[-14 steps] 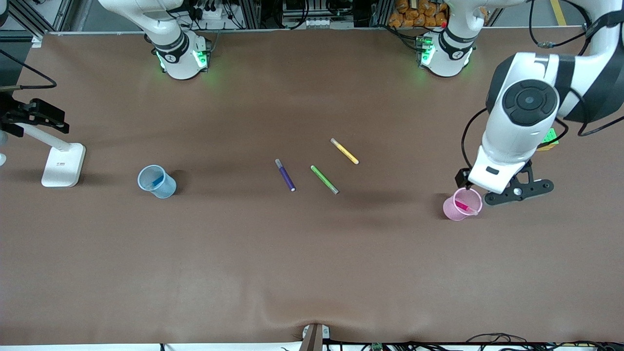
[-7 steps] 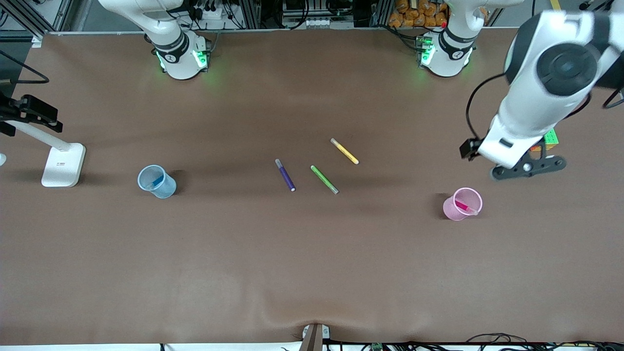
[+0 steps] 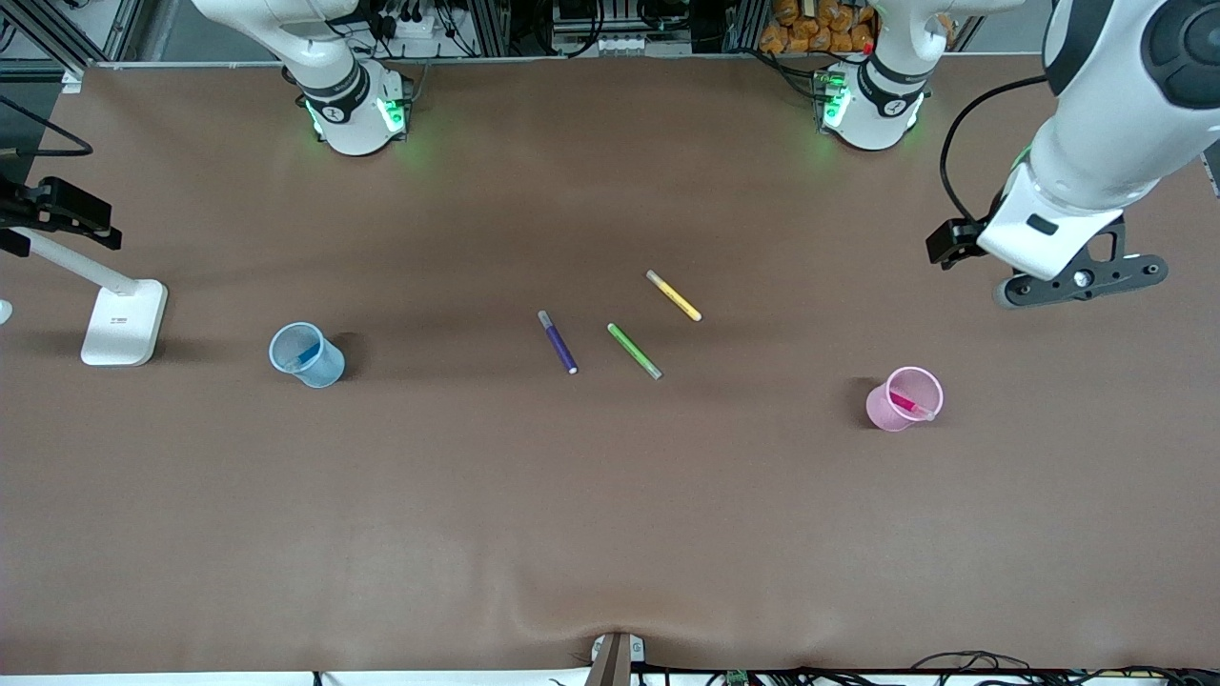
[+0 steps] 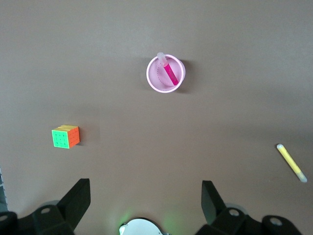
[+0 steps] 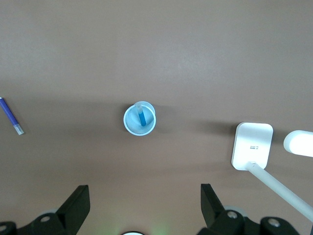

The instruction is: Place pink and blue markers in matching cups

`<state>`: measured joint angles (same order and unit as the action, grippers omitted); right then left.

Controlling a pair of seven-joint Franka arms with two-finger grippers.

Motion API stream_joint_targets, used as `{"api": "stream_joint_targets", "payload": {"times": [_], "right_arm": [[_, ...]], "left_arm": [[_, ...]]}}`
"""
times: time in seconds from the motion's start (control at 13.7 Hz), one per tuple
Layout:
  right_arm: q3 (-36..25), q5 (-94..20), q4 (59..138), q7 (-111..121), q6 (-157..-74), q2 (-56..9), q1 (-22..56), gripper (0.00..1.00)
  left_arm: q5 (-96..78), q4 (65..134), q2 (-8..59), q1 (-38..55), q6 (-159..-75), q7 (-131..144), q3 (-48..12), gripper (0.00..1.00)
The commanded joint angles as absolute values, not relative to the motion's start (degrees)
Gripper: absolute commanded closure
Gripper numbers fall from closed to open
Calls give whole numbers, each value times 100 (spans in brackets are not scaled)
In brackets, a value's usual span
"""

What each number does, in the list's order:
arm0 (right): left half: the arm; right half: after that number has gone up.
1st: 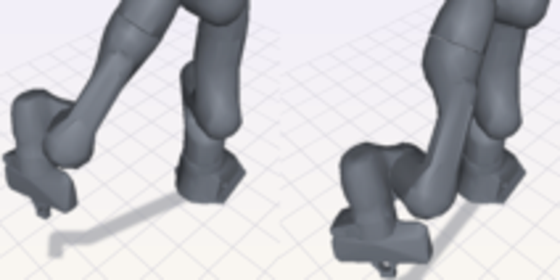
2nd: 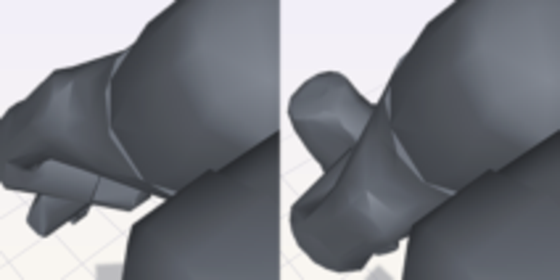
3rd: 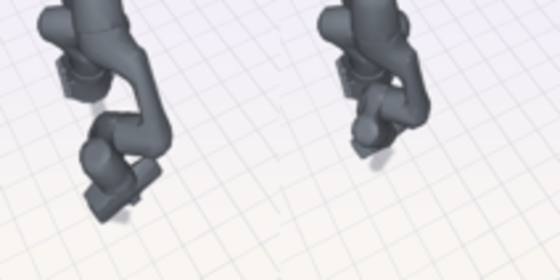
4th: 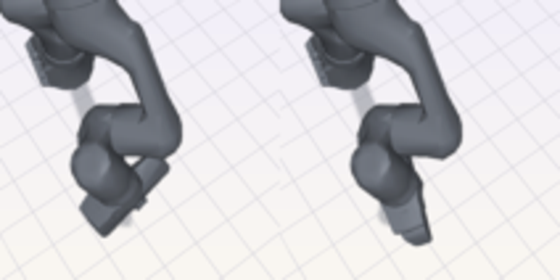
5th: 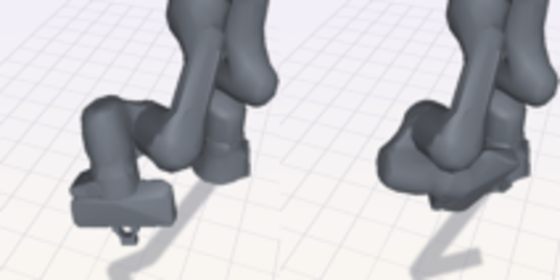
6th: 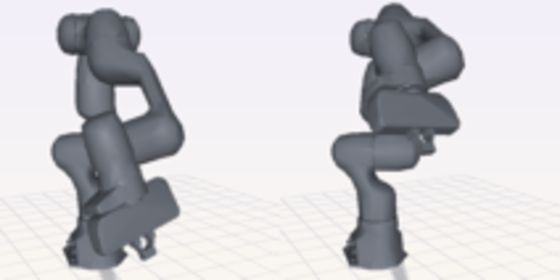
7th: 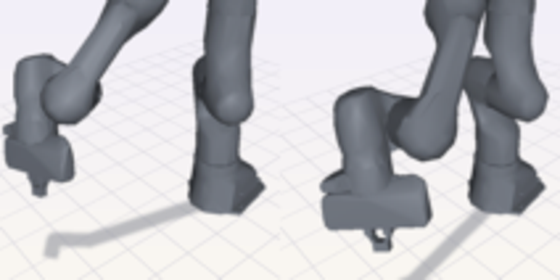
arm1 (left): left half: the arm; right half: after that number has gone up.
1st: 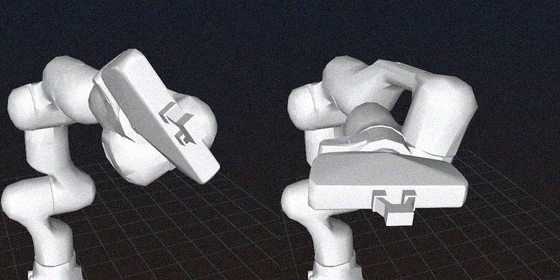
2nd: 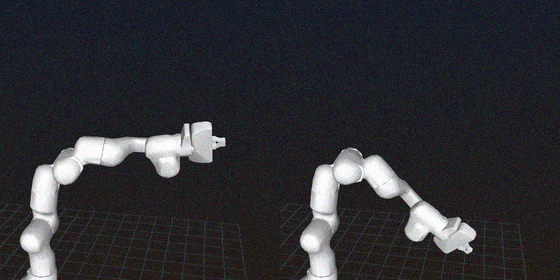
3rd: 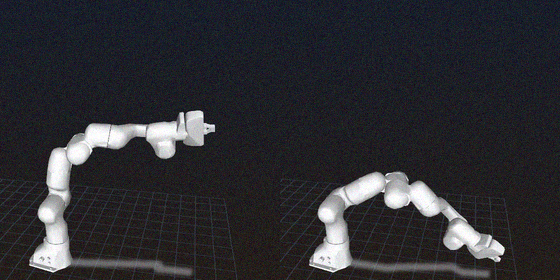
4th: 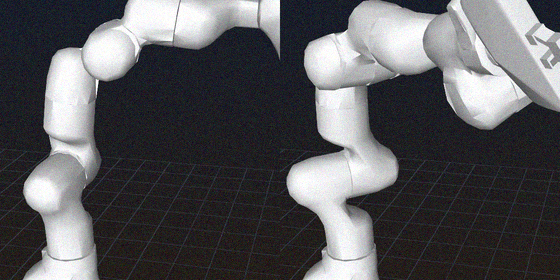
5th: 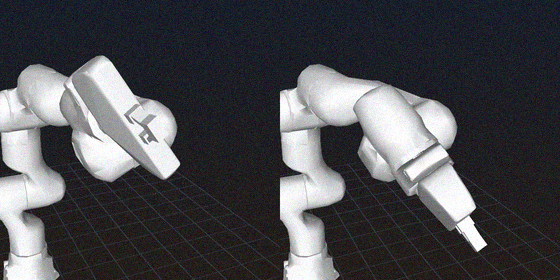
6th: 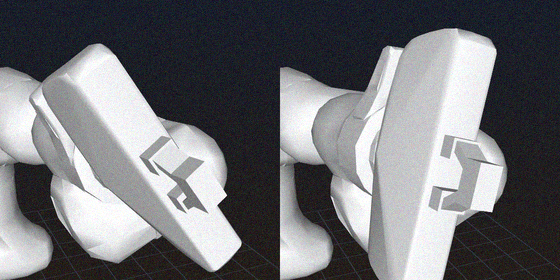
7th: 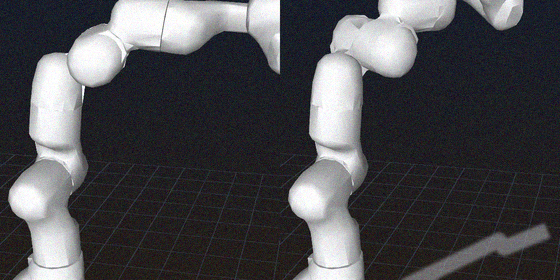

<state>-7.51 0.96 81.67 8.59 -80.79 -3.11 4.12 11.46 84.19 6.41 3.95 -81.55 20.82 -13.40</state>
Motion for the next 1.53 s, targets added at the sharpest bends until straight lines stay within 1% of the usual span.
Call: {"api": "stream_joint_targets", "payload": {"times": [0.0, 0.15, 0.29, 0.36, 0.44, 0.51, 0.58, 0.8, 0.95, 1.46], "right_arm": [[-738, 9, 8358, 905, -8156, -123, 360, 0], [-747, 9, 8490, 905, -8287, -36, 360, 0], [-738, 9, 8761, 905, -8446, 157, 369, 0], [-738, 17, 8858, 905, -8525, 210, 378, 0], [-738, 18, 8833, 914, -8525, 202, 378, 0], [-738, 26, 8807, 940, -8534, 185, 369, 0], [-738, 79, 8798, 949, -8525, 176, 378, 0], [-729, 97, 8789, 958, -8517, 176, 378, 0], [-729, 97, 8789, 958, -8517, 176, 378, 0], [-729, 26, 8754, 940, -8534, 167, 378, 0]], "left_arm": [[950, 8367, 422, 28, -8024, 1261, -1345, 0], [591, 8446, 203, -52, -8121, 731, -1153, 0], [370, 8525, 97, 61, -8252, 537, -653, 0], [317, 8726, -60, 88, -8375, 475, -485, 0], [308, 9084, -296, 131, -8628, 475, -388, 0], [308, 9436, -569, 149, -8866, 475, -378, 0], [316, 9570, -693, 141, -8920, 475, -387, 0], [316, 9729, -974, 141, -8807, 483, -413, 0], [386, 9721, -1133, 97, -8675, 536, -597, 0], [316, 9536, -1029, 79, -8684, 536, -536, 0]]}}
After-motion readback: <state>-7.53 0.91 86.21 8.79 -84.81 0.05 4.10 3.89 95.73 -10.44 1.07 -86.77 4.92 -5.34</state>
